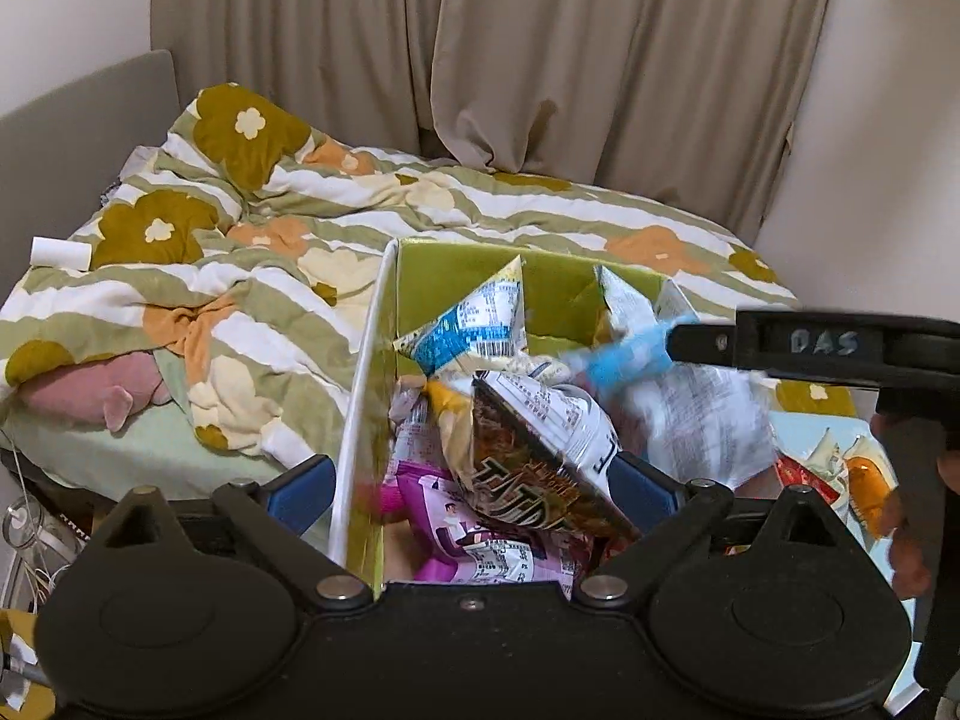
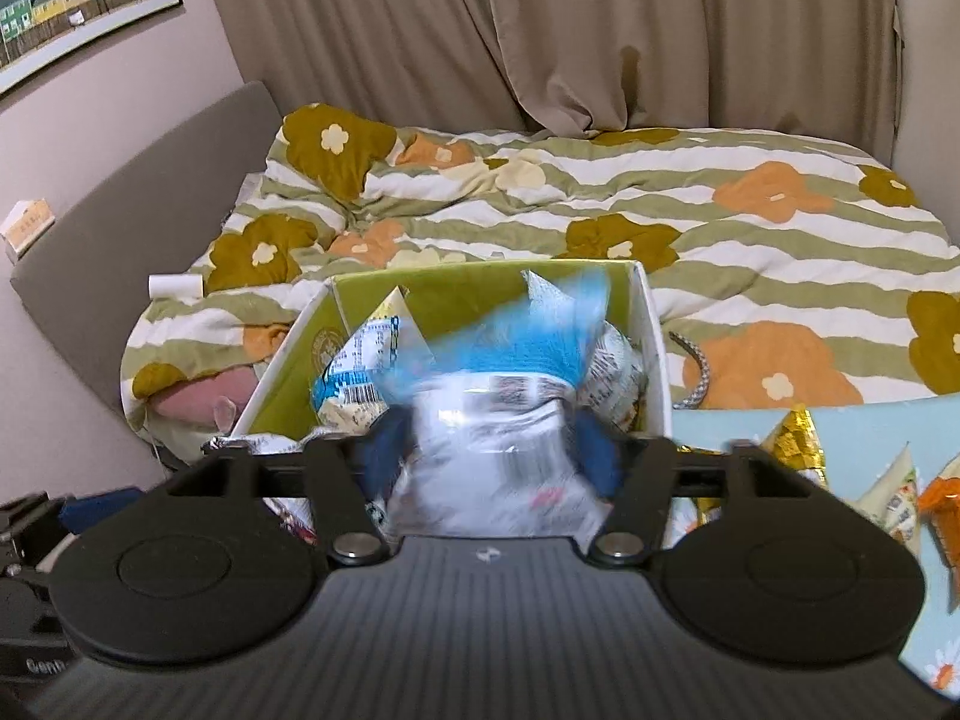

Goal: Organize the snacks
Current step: 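Carry both bags into the yellow box and open both tools to release them, then move both open tools back to the remaining bags on the tray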

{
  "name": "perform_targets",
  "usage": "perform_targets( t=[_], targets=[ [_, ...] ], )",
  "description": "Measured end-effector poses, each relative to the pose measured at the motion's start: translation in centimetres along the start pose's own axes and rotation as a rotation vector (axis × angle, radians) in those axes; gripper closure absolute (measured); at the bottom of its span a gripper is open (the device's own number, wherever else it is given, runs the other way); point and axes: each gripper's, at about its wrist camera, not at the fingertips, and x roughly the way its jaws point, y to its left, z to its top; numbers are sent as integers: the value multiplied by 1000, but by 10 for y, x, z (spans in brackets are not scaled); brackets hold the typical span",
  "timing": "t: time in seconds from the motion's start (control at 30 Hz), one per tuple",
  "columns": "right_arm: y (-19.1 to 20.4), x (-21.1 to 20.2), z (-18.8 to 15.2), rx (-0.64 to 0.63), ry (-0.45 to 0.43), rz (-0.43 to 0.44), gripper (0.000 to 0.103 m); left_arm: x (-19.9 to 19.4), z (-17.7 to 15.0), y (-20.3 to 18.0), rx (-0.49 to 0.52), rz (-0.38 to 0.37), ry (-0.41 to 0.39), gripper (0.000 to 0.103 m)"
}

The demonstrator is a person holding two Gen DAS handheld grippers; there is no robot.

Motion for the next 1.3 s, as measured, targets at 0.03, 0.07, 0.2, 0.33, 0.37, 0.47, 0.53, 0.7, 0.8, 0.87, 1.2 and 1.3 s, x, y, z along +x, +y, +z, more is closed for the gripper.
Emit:
perform_targets(
  t=[0.03,0.07,0.2,0.33,0.37,0.47,0.53,0.7,0.8,0.87,1.2,1.3],
  targets=[
    [0,0,-1,8,-8,0,0,1,-1,0,0,-3,6,4],
    [-1,-1,-2,17,-20,5,0,2,-1,0,2,-7,10,4],
    [-3,-6,-10,33,-57,11,0,5,-3,-2,13,-10,12,4],
    [-4,-11,-14,28,-78,4,0,2,-3,-4,15,-9,-2,4],
    [-5,-12,-14,26,-82,9,0,1,-3,-5,15,-7,-6,4],
    [-4,-16,-14,20,-91,12,0,-1,-2,-6,17,-6,-9,4],
    [-3,-20,-15,18,-96,9,0,-3,-1,-8,25,-7,-10,4],
    [-6,-35,-20,24,-110,17,0,-12,0,-15,32,-9,-30,4],
    [-8,-48,-22,10,-121,10,0,-17,0,-24,33,-16,-43,4],
    [-13,-57,-23,8,-130,5,0,-20,-1,-33,38,-20,-49,4],
    [-81,-108,-30,6,-158,-37,0,-32,-12,-113,54,-38,-97,4],
    [-111,-122,-34,-27,-160,-65,0,-32,-18,-144,38,-45,-100,4]
  ],
)
